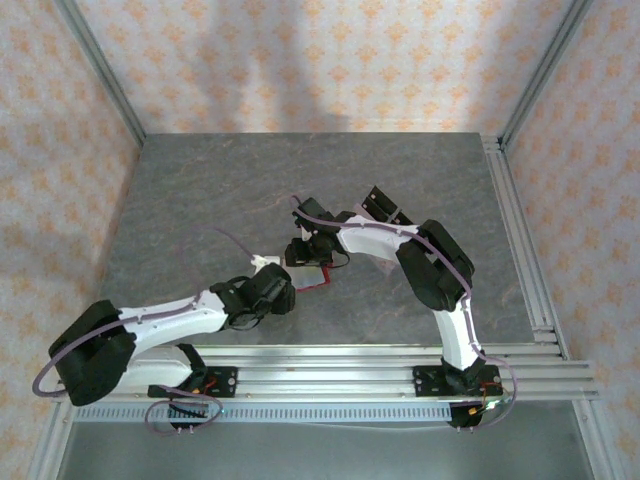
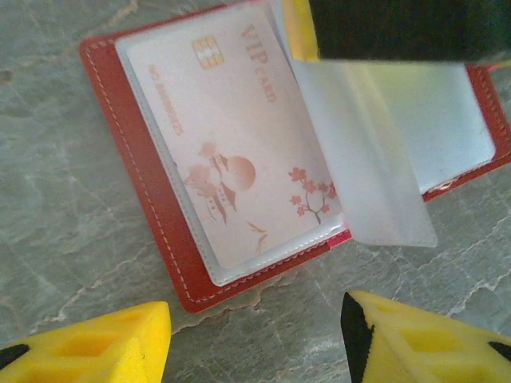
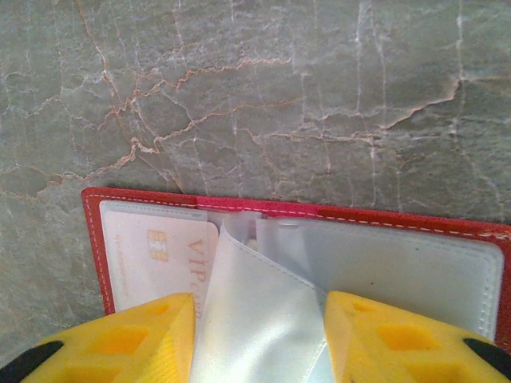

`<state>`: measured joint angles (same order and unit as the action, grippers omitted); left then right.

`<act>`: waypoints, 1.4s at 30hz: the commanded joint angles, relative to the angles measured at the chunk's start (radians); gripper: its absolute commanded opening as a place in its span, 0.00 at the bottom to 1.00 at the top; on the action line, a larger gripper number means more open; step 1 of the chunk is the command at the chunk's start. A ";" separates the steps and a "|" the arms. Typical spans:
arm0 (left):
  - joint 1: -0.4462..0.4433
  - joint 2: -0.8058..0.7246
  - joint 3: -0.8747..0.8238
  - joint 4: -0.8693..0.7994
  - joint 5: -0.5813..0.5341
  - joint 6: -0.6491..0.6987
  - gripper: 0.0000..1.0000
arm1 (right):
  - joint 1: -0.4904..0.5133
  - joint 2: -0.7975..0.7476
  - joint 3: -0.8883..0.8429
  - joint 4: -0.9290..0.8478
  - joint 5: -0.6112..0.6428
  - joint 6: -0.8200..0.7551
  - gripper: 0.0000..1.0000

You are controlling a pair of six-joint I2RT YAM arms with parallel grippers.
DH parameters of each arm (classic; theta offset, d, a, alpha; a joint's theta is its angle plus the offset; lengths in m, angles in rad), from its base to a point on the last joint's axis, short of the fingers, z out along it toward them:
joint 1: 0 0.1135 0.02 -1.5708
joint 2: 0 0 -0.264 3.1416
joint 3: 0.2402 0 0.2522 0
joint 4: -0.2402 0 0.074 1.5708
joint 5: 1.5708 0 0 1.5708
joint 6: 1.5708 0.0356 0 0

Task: Put the credit cards into the card holder
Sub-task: Flip over the card slot on the card holder.

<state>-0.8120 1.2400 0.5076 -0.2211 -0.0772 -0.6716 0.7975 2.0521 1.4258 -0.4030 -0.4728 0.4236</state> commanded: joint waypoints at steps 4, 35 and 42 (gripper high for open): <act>-0.026 0.077 0.027 0.081 -0.060 0.000 0.59 | 0.011 0.010 -0.018 -0.004 -0.011 0.007 0.46; -0.039 0.083 0.031 0.102 -0.293 -0.097 0.59 | 0.009 -0.009 0.002 -0.020 -0.017 -0.001 0.47; -0.038 0.098 0.026 0.105 -0.298 -0.106 0.59 | -0.015 -0.116 -0.004 0.012 0.008 0.052 0.50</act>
<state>-0.8444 1.3251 0.5415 -0.1059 -0.3202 -0.7597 0.7948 2.0247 1.4258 -0.4030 -0.4904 0.4416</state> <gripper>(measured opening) 0.592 0.502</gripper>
